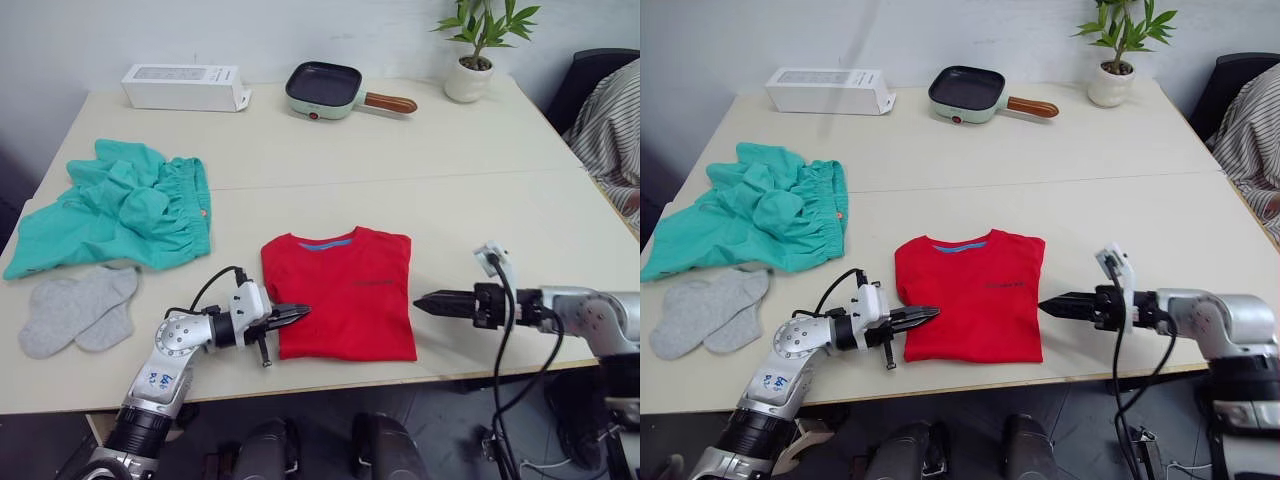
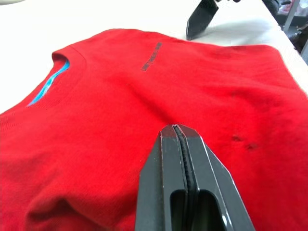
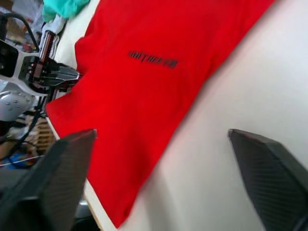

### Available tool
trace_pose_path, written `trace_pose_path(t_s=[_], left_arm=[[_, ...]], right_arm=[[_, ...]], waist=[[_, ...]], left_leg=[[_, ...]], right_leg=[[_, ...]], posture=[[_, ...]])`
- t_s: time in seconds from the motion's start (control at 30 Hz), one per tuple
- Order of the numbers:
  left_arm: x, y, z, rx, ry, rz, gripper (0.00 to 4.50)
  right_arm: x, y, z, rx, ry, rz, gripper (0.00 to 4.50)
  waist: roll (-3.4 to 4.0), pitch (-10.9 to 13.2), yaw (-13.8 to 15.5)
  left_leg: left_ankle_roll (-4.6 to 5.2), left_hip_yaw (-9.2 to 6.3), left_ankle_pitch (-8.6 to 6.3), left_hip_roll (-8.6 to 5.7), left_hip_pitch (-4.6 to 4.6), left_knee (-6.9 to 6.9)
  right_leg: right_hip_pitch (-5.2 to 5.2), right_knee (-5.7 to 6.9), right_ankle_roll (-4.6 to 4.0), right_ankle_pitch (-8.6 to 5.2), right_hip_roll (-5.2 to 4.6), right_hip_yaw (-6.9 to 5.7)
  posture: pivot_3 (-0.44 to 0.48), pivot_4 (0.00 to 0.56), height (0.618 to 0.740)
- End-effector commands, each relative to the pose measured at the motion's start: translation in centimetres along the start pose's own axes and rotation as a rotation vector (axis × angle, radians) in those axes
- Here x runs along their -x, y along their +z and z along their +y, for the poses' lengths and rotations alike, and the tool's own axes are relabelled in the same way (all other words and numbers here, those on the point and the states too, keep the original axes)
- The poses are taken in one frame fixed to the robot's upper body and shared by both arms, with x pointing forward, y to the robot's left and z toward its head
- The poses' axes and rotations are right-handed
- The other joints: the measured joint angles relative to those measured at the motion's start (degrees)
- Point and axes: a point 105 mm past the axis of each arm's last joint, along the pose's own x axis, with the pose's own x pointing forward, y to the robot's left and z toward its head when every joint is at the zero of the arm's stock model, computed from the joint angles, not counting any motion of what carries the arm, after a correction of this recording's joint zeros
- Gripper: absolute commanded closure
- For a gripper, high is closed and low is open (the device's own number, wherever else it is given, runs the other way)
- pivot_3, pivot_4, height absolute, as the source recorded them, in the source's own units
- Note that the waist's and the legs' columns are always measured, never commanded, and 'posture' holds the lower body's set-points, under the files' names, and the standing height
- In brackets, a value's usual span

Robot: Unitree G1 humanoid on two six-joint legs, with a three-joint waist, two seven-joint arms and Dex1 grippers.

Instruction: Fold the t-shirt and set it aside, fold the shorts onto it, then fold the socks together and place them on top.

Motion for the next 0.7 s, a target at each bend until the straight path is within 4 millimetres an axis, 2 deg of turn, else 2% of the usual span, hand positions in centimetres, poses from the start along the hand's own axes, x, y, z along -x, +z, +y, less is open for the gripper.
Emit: trace_pose_path(t_s=[0.03,0.13,0.27,0.37,0.47,0.5,0.6,0.7], left_arm=[[-0.2,0.1,0.1,-0.020,0.001,-0.013,4.50],[-0.4,-0.2,0.2,-0.019,0.008,-0.005,4.50],[-0.4,-0.4,0.2,-0.019,0.010,0.001,4.50],[-0.4,-0.4,0.4,-0.018,0.014,0.002,4.50],[-0.2,-0.3,0.5,-0.012,0.018,-0.006,4.50],[-0.1,-0.1,0.6,-0.008,0.016,-0.018,4.50],[0.4,1.6,0.7,0.038,-0.010,-0.091,4.50],[1.3,3.5,0.5,0.077,-0.054,-0.131,3.65]], right_arm=[[-2.5,-1.8,0.7,-0.057,0.048,0.126,0.02],[-4.4,-1.8,1.4,-0.056,0.085,0.141,0.63],[-5.7,-1.4,1.3,-0.050,0.076,0.117,2.01],[-5.6,-1.5,0.4,-0.036,0.036,0.099,3.10],[-4.9,-1.3,-0.1,-0.018,0.014,0.064,4.28],[-4.6,-1.1,-0.1,-0.016,0.016,0.045,4.49],[-3.7,-0.5,0.1,-0.027,0.024,-0.006,4.49],[-2.2,-0.1,0.2,-0.040,0.020,-0.043,4.50]], waist=[[-0.01,0.0,0.0],[-0.06,0.0,-0.1],[-0.06,0.0,-0.1],[-0.06,0.0,0.0],[-0.36,-0.2,0.0],[-0.48,-0.3,0.0],[-0.52,-0.3,0.1],[-0.51,-0.3,0.7]], left_leg=[[0.00,0.00,-0.01,0.00,0.00,0.00],[-0.01,0.00,-0.02,0.01,0.00,0.00],[-0.03,0.00,-0.02,0.01,0.00,0.00],[-0.03,0.00,-0.02,-0.01,0.00,0.00],[-0.06,0.00,-0.04,0.00,0.03,0.00],[-0.24,0.00,-0.15,-0.01,0.03,0.01],[-0.19,0.00,-0.17,-0.02,0.04,0.02],[-0.22,-0.01,-0.15,-0.03,-0.06,0.02]], right_leg=[[0.00,0.00,0.00,0.00,0.00,0.00],[0.01,0.00,0.01,0.00,0.03,-0.01],[0.00,0.03,0.01,0.00,0.04,-0.02],[0.00,0.03,0.01,0.01,0.03,-0.03],[0.06,0.02,0.03,0.02,0.03,-0.03],[0.07,0.01,0.04,0.02,0.02,-0.02],[0.15,-0.11,0.08,0.17,-0.01,-0.03],[0.11,-0.21,0.11,0.20,-0.03,-0.03]], posture=[[0.000,0.150,0.740],[0.000,0.150,0.740],[0.000,0.150,0.740],[0.000,0.150,0.740],[0.000,0.150,0.740],[0.000,0.150,0.740],[0.000,0.150,0.740],[0.000,0.150,0.740]])
